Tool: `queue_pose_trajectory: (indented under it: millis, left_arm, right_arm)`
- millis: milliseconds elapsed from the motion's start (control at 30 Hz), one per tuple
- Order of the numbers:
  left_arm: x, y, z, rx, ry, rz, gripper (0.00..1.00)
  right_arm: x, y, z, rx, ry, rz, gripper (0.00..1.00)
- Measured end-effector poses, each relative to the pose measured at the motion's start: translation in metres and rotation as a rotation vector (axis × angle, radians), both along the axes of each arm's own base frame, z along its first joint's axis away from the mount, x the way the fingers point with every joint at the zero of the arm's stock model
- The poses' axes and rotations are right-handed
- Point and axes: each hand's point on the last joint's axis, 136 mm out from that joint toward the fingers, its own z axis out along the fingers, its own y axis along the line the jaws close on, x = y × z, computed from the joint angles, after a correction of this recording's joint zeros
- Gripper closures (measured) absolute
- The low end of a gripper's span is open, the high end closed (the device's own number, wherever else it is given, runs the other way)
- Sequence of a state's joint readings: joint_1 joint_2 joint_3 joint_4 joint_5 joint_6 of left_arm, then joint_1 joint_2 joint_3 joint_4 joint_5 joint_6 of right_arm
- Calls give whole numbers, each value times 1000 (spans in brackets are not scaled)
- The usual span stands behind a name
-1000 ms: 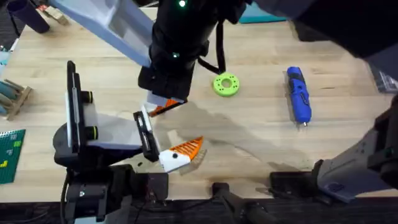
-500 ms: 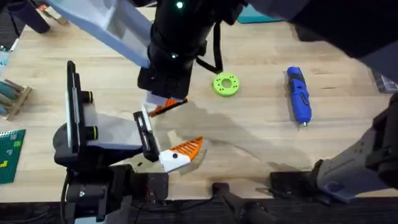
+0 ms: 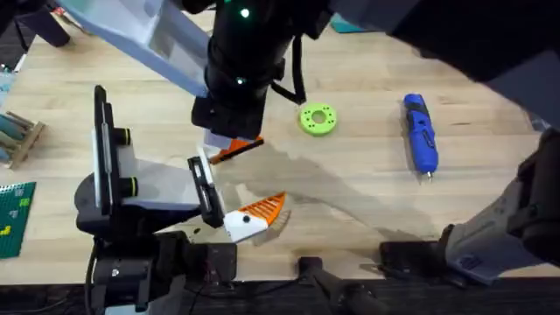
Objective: Pick up the gripper from the table and insert it into the empty holder that is missing its gripper. Then pick up a screw, insert it into the mounting hole, and use the screwdriver to tighten it. Finally, clean up the table by picking up the vegetable and placing it into the bucket.
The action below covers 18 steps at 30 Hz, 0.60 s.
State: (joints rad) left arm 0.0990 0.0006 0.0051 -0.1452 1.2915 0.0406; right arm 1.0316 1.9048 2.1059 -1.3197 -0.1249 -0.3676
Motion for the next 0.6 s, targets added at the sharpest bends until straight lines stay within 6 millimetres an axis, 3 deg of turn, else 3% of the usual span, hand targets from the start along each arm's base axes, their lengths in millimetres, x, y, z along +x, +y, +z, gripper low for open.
queue_pose_trajectory:
  millis: [600]
  left_arm:
    - [0,0,0,0,0,0,16]
  right_arm:
    - [0,3,-6,-12,7,4,996]
